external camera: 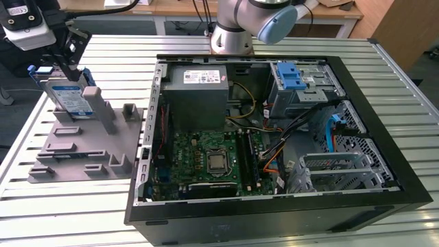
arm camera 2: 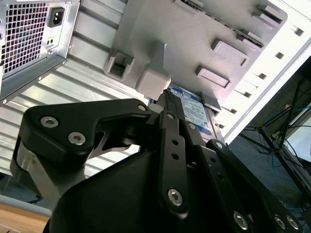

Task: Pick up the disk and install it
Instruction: 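Reach for the disk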

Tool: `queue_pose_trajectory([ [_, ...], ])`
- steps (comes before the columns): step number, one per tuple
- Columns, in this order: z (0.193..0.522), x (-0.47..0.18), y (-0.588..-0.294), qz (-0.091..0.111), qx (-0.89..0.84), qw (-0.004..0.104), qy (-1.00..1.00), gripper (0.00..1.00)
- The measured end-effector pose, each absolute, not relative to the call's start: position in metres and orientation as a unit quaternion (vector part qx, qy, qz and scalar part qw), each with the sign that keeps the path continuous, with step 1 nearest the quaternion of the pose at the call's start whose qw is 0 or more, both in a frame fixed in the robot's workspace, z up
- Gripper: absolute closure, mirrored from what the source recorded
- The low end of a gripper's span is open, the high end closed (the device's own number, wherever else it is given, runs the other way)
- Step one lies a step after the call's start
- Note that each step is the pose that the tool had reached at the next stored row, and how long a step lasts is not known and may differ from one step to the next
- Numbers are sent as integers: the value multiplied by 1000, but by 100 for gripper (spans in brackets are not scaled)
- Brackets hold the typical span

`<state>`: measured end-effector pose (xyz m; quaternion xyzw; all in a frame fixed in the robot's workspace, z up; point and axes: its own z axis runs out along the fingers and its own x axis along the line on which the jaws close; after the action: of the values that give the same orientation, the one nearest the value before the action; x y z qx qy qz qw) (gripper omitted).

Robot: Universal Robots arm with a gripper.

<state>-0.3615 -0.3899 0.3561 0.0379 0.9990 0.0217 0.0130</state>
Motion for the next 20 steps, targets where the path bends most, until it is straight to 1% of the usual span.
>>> queue_pose_trajectory([
  [20,356,-362,-381,22,38,13,999,89],
])
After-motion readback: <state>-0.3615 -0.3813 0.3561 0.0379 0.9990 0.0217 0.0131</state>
